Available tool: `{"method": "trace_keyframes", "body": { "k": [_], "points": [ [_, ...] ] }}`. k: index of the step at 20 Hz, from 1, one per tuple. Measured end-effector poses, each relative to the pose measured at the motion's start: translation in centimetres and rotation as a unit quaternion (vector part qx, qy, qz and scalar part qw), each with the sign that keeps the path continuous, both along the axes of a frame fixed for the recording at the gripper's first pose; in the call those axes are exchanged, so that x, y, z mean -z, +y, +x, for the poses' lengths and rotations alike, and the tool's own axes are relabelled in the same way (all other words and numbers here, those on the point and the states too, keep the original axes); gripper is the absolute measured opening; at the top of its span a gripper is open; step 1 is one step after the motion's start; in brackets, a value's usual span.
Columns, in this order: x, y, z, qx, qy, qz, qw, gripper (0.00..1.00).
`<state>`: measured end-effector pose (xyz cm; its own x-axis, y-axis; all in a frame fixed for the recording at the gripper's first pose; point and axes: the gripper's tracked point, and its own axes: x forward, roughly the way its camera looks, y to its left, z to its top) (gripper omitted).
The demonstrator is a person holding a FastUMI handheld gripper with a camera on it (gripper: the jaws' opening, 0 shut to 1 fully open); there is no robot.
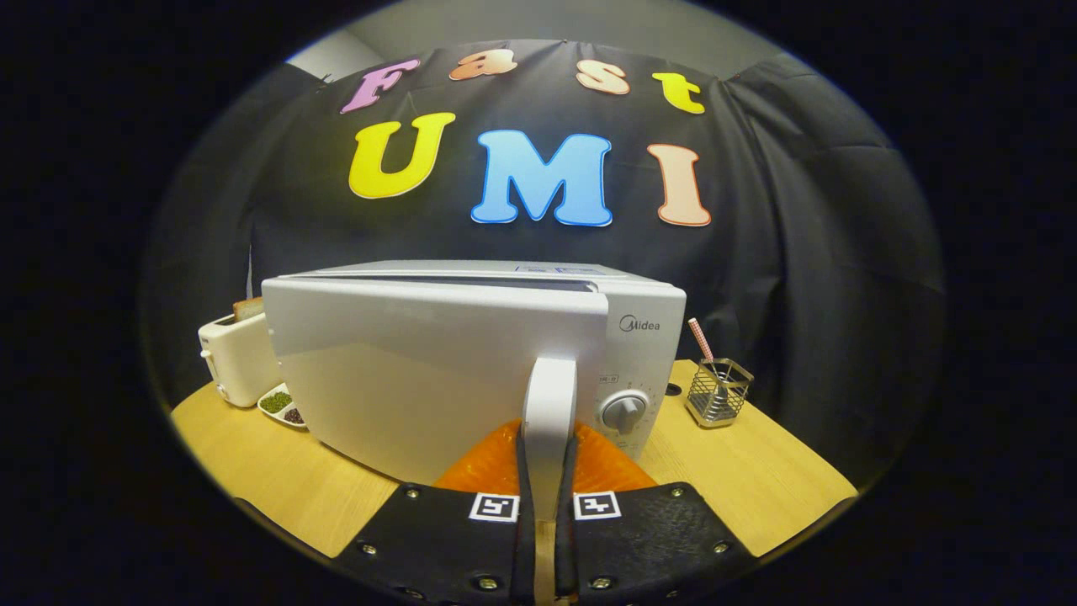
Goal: Open the microwave, put the food inside, and close the microwave door.
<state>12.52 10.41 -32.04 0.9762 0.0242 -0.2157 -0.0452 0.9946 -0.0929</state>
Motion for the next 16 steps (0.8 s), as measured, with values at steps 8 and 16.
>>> {"method": "trace_keyframes", "body": {
  "k": [8,16],
  "points": [
    [-0.1,4.4,-8.7,-0.047,0.044,0.022,0.998,0.24],
    [-1.1,10.2,-18.2,-0.176,0.082,-0.022,0.981,0.37]
  ]
}}
